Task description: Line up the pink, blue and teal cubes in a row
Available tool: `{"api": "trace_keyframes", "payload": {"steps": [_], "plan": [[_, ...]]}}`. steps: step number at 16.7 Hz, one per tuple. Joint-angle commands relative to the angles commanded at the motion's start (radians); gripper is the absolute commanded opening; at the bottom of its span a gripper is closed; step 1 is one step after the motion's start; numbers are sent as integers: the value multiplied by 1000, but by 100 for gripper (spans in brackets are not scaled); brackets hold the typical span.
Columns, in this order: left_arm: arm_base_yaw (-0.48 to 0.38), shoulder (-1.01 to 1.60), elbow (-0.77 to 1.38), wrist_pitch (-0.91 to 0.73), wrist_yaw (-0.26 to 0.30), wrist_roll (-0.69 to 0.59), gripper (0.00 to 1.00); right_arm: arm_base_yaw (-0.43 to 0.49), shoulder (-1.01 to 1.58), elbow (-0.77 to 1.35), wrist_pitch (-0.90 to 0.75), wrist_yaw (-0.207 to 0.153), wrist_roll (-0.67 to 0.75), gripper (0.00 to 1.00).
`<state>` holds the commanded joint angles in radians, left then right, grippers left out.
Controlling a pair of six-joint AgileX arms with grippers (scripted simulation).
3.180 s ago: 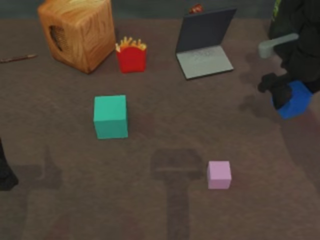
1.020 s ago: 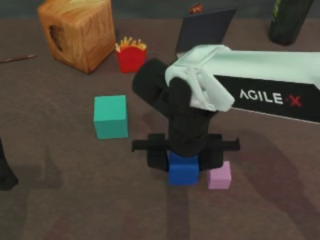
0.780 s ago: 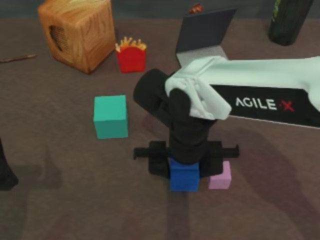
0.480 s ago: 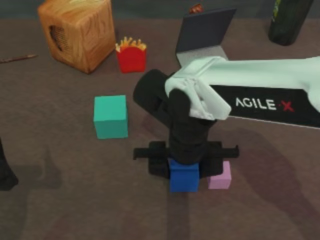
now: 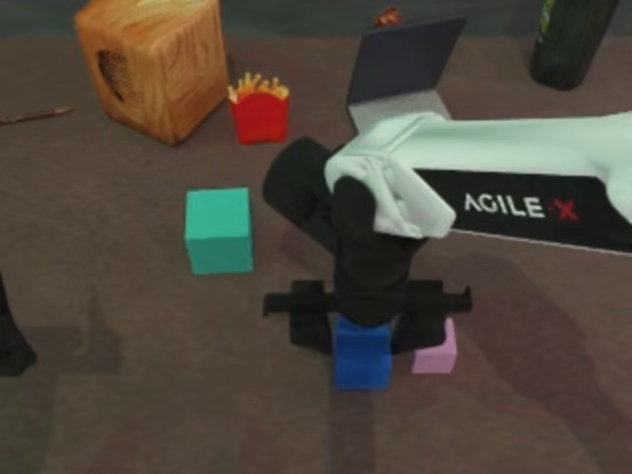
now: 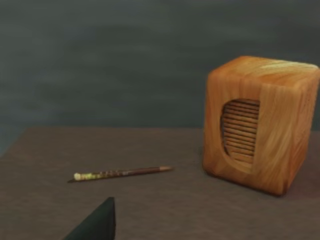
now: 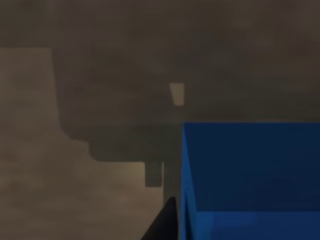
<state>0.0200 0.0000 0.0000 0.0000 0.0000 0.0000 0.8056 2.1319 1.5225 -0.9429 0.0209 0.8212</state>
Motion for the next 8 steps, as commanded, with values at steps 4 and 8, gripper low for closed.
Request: {"api": "trace_keyframes", "payload": {"steps": [4, 8], "plan": [[0, 0, 0, 0, 0, 0, 100, 0, 0, 0, 0, 0, 0, 100], [0, 0, 0, 0, 0, 0, 100, 0, 0, 0, 0, 0, 0, 100]]}}
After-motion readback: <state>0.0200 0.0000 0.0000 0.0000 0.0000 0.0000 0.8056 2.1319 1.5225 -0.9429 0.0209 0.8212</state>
